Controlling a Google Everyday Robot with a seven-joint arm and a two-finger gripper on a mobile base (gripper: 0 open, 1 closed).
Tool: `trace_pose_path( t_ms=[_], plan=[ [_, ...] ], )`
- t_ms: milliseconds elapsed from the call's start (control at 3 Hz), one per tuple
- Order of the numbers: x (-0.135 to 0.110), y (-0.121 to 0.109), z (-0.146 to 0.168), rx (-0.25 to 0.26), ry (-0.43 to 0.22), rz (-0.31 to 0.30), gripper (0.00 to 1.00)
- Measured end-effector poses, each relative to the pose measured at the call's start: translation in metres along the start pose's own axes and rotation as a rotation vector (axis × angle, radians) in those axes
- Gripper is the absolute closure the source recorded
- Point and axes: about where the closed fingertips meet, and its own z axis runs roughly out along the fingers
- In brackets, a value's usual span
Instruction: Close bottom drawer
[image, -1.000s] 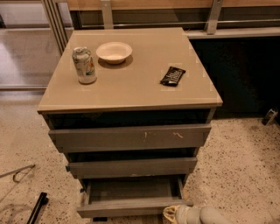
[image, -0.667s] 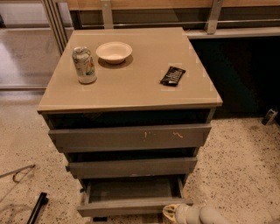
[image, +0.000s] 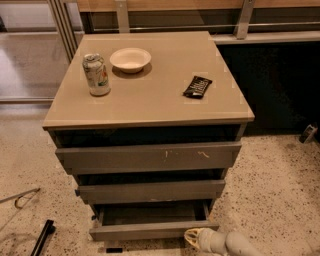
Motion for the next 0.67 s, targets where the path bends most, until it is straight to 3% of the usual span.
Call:
trace_pose_path(
  t_ms=[667],
  plan=[
    [0.011,-0.023,0.022,0.018,0.006,-0.006,1.0]
  ],
)
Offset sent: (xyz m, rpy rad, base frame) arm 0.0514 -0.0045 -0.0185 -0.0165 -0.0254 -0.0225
